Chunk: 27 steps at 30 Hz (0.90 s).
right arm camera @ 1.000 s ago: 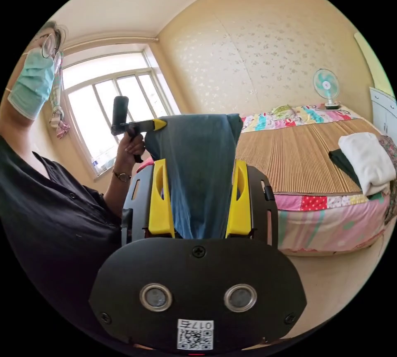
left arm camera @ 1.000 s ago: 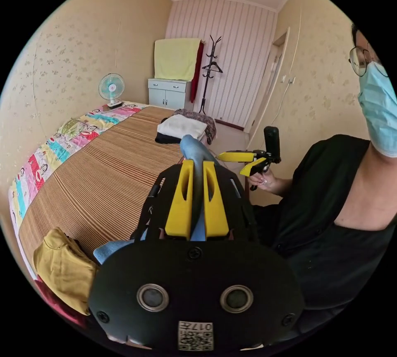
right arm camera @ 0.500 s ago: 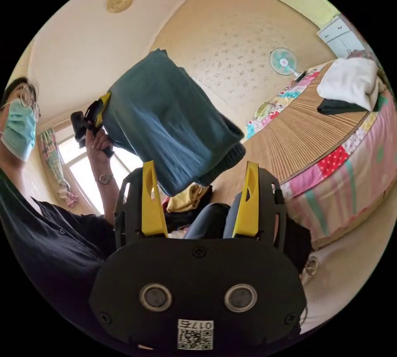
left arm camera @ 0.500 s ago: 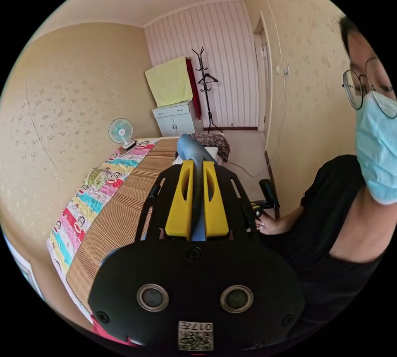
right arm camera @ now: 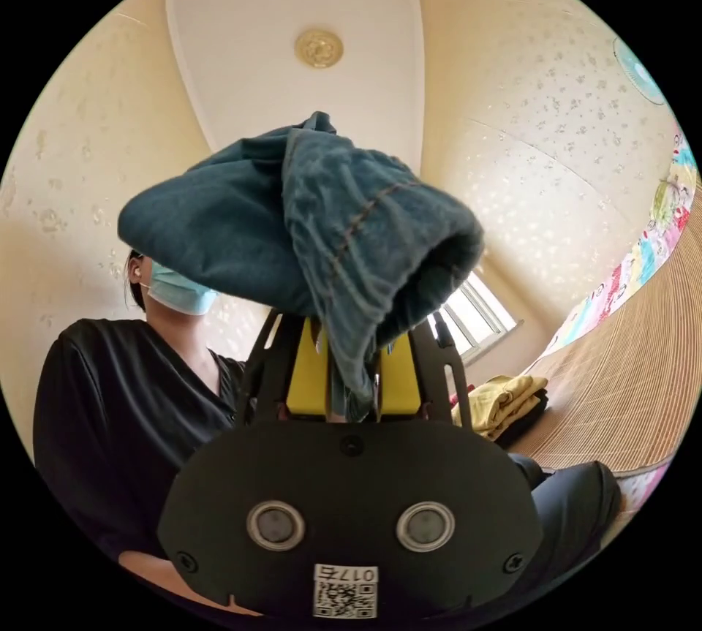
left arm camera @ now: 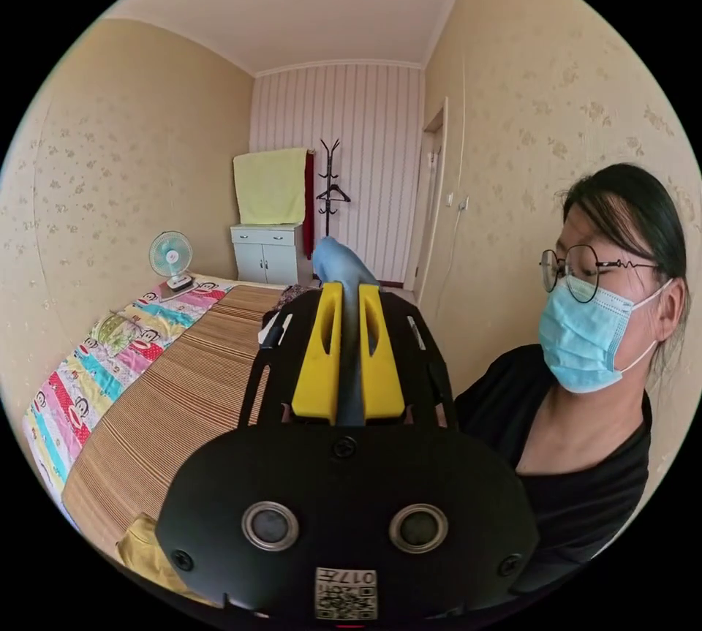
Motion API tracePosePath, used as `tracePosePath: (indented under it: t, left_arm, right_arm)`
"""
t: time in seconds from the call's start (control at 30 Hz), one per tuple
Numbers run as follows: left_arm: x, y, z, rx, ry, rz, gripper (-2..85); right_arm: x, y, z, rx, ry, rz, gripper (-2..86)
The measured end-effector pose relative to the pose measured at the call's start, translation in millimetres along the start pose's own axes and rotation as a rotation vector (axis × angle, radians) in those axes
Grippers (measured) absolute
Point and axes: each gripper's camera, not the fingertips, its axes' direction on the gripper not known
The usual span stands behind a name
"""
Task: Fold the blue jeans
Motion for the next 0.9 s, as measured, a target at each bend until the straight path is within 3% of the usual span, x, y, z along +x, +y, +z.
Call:
tracePosePath:
  t: [0.2,0.27,0.43,0.53,0.67,0.9]
  left_arm:
    - [-95,8,5,-0.055,-0.071,-0.242,4.3]
    - [-136,26,18,-0.102,-0.051,-0.346,4.4]
    - [-267,186,86,-0.337,-0.087,-0.835,5.7]
    - [-284,278,77,-0.227,0.050,-1.031,6.3]
    - [-263,314,44,-0.123,0.077,-1.061,4.8]
    - [-205,291,-44,-0.012,-0.037,-1.043,8.6]
  right_arm:
    - [-3,1,-9,-0.017,0.051,0.185,7.6]
    - [2,14,-19,-0.004,0.184,0.370,6.9]
    - [56,87,-61,-0.060,0.516,0.811,6.2]
    - [87,141,-93,-0.108,0.670,1.015,5.3]
    - [92,155,-99,0.057,0.517,0.991,4.9]
    - [101,44,-51,-0.065,0.456,0.683,5.3]
